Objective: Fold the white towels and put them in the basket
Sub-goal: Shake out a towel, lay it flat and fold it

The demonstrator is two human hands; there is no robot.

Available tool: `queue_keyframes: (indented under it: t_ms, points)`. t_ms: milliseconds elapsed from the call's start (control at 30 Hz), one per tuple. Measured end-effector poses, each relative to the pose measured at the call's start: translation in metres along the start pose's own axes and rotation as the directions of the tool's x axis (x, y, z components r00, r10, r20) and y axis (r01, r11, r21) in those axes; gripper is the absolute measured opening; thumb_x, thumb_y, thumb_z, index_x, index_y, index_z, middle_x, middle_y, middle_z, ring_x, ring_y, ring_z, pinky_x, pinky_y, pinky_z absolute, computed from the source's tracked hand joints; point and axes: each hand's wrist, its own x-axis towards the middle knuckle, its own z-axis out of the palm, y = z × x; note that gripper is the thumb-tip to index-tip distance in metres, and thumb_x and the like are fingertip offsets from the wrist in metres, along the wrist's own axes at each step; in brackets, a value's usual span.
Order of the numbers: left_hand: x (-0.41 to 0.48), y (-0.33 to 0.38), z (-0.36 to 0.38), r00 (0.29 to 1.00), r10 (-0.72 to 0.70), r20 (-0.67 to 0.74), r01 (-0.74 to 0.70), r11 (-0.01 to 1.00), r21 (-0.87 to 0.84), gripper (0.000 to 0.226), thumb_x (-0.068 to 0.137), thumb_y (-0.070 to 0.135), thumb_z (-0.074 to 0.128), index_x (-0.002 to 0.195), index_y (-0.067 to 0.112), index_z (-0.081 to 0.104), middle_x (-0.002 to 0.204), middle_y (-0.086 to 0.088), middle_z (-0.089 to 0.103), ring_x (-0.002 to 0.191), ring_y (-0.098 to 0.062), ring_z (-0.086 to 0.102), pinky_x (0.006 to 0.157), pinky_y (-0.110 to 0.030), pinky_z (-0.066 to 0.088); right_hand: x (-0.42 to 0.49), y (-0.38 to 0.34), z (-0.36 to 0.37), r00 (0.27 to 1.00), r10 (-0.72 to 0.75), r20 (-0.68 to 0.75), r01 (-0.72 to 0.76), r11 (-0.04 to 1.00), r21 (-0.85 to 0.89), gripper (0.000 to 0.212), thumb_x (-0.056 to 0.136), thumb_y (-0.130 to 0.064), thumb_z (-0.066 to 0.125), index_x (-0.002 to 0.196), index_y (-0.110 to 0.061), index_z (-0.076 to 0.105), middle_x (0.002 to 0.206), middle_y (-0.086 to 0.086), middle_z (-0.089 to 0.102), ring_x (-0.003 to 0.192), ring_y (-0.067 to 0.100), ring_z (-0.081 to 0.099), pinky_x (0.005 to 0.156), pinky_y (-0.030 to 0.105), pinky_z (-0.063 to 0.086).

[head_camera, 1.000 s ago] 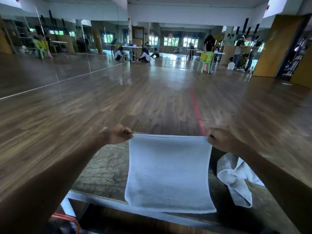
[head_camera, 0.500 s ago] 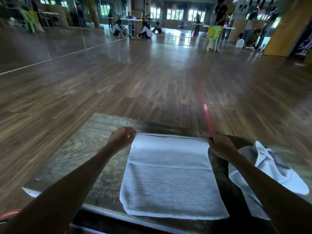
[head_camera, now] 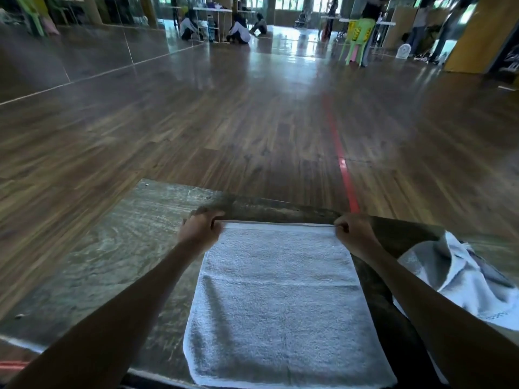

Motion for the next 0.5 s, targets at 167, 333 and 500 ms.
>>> queue_keyframes:
  t_ms: [167, 333, 500]
  points:
    - [0.008, -0.007, 0.0, 0.968, 0.244, 0.049, -0.247, 0.966, 0.069, 0.015, 0.09, 0.024, 0.058, 0.098, 0.024, 0.07, 0.104, 0.006, 0.064, 0.096, -0.018, 0.06, 0.089, -0.037, 0.042, -0.002, 0.015, -0.004, 1.0, -0.014, 0.013, 0.013, 0.999, 0.049, 0.007, 0.085, -0.016, 0.066, 0.08, -0.012, 0.068, 0.072, 0.001, 0.066, 0.066, 0.013, 0.061, 0.061, 0.027, 0.045]
    - [0.019, -0.003, -0.008, 0.957, 0.264, 0.122, -0.274, 0.959, 0.071, 0.01, 0.091, 0.02, 0.059, 0.094, 0.019, 0.068, 0.099, 0.003, 0.066, 0.088, -0.017, 0.06, 0.082, -0.031, 0.042, 0.004, 0.016, -0.009, 0.998, -0.012, 0.054, 0.009, 0.999, 0.041, 0.003, 0.084, -0.018, 0.068, 0.082, -0.018, 0.066, 0.075, -0.004, 0.066, 0.069, 0.011, 0.062, 0.059, 0.023, 0.043]
    - [0.023, -0.004, -0.007, 0.963, 0.242, 0.116, -0.241, 0.97, -0.019, 0.008, 0.09, 0.012, 0.058, 0.089, 0.014, 0.065, 0.087, -0.002, 0.065, 0.075, -0.017, 0.06, 0.068, -0.03, 0.048, 0.01, 0.016, -0.007, 1.0, -0.011, 0.029, 0.011, 1.0, 0.013, 0.008, 0.087, -0.02, 0.064, 0.079, -0.023, 0.062, 0.074, -0.007, 0.063, 0.071, 0.011, 0.06, 0.067, 0.031, 0.046]
